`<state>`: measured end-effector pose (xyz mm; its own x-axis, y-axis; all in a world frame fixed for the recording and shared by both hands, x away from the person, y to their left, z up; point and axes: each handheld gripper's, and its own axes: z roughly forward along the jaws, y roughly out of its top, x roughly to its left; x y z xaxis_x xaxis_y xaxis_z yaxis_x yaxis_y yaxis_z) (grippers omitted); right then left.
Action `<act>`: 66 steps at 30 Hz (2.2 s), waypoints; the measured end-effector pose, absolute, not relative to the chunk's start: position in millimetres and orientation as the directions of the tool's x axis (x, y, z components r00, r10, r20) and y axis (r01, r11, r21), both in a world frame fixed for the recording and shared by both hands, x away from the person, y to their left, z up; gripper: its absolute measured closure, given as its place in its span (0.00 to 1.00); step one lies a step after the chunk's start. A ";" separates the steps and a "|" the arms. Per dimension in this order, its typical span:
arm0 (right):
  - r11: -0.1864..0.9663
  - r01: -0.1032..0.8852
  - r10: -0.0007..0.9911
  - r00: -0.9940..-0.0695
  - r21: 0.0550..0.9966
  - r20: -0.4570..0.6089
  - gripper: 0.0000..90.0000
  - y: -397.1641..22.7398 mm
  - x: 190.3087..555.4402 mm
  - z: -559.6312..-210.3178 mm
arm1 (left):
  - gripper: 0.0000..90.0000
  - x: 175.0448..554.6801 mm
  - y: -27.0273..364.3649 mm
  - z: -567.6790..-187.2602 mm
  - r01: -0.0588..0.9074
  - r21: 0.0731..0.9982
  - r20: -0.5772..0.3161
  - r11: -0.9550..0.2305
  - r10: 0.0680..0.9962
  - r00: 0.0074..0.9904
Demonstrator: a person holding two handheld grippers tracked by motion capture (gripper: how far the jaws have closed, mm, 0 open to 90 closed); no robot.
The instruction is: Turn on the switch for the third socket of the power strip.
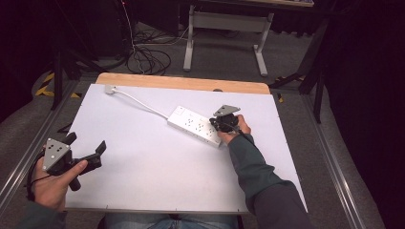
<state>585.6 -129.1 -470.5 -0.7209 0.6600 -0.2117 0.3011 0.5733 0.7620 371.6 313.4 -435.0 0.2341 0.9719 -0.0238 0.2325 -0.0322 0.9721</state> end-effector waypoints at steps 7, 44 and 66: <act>0.568 0.305 0.663 -0.720 0.764 -0.205 1.00 -129.2 585.5 -470.7 | 0.03 372.2 313.0 -435.2 0.236 0.971 -0.024 -0.033 0.971 0.236; 0.497 0.293 0.696 -0.696 0.817 -0.174 1.00 -151.6 569.2 -455.0 | 0.03 386.6 301.8 -434.9 0.234 0.971 -0.021 -0.047 0.960 0.278; 0.434 0.268 0.703 -0.698 0.860 -0.137 1.00 -169.9 546.6 -440.5 | 0.03 391.0 298.0 -434.6 0.236 0.971 -0.024 -0.047 0.956 0.291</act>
<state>546.6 -169.9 -440.5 -0.6982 0.7027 -0.1369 0.2677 0.4336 0.8604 391.0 298.0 -434.6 0.2910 0.9564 -0.0241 0.2359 -0.0473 0.9706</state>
